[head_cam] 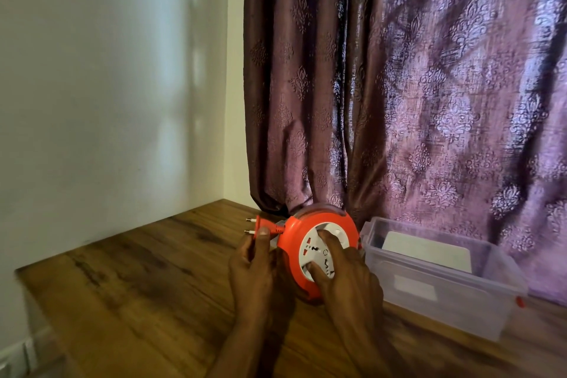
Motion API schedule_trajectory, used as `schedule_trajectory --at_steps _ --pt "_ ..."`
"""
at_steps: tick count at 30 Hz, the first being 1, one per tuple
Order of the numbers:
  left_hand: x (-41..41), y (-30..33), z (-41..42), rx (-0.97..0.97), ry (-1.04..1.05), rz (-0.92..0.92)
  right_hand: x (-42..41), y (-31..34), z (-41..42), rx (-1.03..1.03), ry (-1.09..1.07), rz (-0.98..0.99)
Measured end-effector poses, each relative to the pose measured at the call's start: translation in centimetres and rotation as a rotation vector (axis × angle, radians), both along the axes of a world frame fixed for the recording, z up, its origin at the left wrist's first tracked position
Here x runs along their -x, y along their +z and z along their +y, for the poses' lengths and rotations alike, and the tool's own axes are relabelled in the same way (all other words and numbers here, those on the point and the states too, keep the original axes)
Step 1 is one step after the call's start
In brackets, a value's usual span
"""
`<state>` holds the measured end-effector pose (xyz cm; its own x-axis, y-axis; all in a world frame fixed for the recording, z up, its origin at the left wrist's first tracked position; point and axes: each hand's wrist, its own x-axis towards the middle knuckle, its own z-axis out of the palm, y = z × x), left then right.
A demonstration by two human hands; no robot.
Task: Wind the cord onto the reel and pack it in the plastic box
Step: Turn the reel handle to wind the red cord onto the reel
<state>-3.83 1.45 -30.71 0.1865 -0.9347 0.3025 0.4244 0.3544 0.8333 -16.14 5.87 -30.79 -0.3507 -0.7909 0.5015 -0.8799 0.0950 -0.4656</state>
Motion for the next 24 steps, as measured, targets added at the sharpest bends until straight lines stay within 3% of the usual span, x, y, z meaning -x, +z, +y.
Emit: schedule_trajectory --at_steps 11,17,24 --pt "0.56 -0.48 0.07 -0.014 -0.079 -0.091 0.23 -0.07 0.06 0.018 -0.008 -0.032" --pt "0.33 -0.02 0.29 -0.017 -0.113 0.105 0.21 0.06 0.33 0.048 0.007 -0.054" --pt "-0.1 0.11 0.21 0.027 -0.116 0.113 0.13 0.39 0.53 0.073 0.014 -0.094"
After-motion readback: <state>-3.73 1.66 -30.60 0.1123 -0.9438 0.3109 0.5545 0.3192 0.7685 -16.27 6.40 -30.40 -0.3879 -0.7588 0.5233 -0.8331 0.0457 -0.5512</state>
